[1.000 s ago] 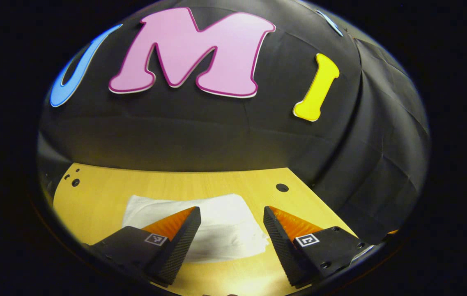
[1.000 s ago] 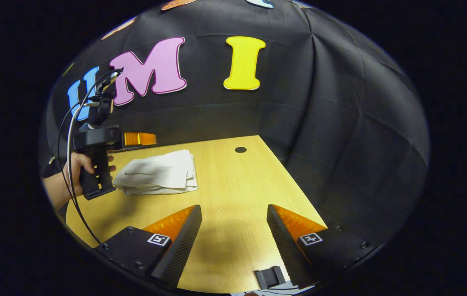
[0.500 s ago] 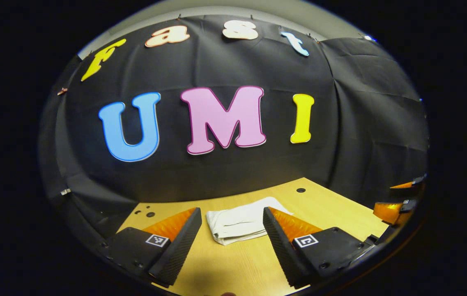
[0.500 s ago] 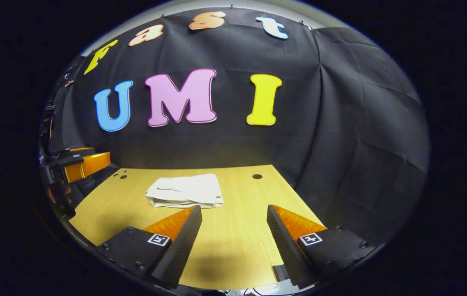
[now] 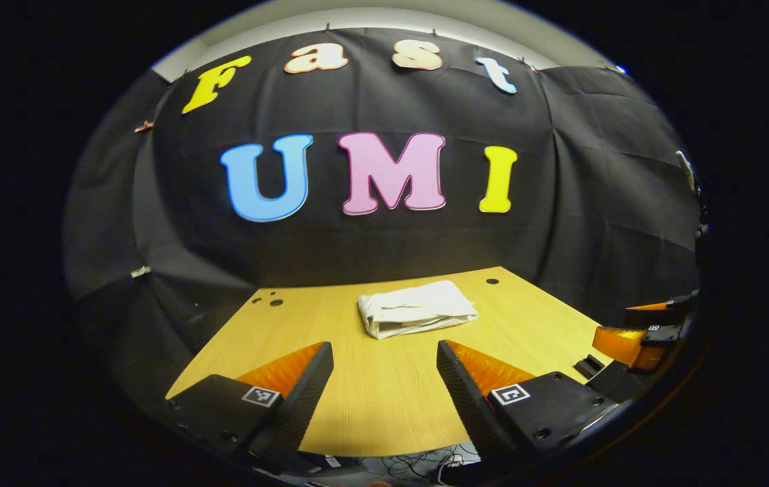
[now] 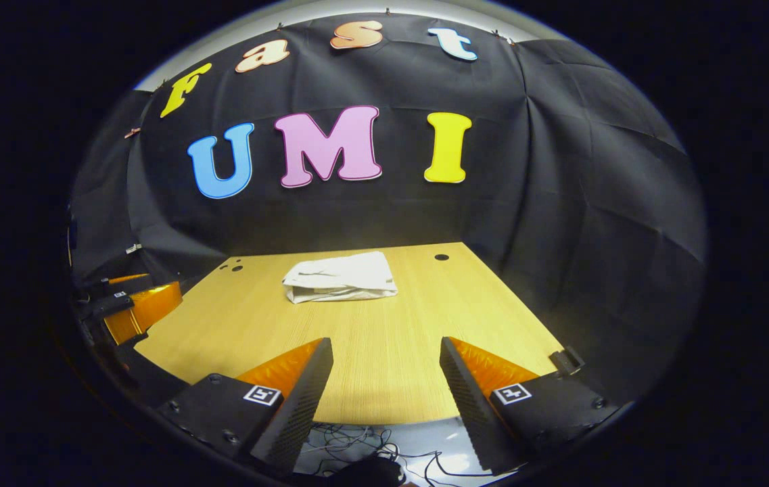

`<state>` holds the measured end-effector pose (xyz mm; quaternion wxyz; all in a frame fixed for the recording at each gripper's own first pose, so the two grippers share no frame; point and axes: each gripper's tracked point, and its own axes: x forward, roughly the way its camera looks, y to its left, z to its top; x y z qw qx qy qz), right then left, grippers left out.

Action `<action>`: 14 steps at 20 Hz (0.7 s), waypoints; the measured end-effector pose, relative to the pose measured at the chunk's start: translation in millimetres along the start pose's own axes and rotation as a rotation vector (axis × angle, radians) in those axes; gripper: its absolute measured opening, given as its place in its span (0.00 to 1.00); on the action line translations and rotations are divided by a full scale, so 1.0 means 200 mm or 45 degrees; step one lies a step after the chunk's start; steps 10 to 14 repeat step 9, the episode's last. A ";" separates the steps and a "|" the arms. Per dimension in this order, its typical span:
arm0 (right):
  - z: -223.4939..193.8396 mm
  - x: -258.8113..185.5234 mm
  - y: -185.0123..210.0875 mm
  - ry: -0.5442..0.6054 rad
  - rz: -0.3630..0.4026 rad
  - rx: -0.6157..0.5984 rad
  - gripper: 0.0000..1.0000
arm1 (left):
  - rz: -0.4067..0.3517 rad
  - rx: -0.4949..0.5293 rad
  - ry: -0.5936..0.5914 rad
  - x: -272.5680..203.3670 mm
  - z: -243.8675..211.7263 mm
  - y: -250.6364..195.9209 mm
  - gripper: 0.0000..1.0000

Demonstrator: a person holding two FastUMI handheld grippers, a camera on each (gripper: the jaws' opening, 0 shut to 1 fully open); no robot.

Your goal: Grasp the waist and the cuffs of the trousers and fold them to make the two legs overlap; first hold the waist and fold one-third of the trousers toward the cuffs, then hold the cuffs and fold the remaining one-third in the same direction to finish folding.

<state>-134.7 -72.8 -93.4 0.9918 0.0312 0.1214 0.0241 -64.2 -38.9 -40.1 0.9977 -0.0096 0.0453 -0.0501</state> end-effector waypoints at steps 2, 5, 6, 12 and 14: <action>-0.04 -0.03 0.03 0.030 0.013 0.011 0.98 | 0.024 -0.046 0.055 -0.01 -0.10 0.06 0.98; -0.06 -0.02 0.03 0.048 0.008 0.012 0.97 | 0.084 -0.084 0.079 -0.04 -0.13 0.17 0.98; -0.07 -0.02 0.03 0.058 -0.001 -0.002 0.99 | 0.081 -0.094 0.062 -0.05 -0.12 0.18 0.98; -0.04 0.00 0.04 0.050 0.005 0.012 0.99 | 0.114 -0.031 0.047 -0.04 -0.15 0.25 0.98; -0.04 0.00 0.04 0.050 0.005 0.012 0.99 | 0.114 -0.031 0.047 -0.04 -0.15 0.25 0.98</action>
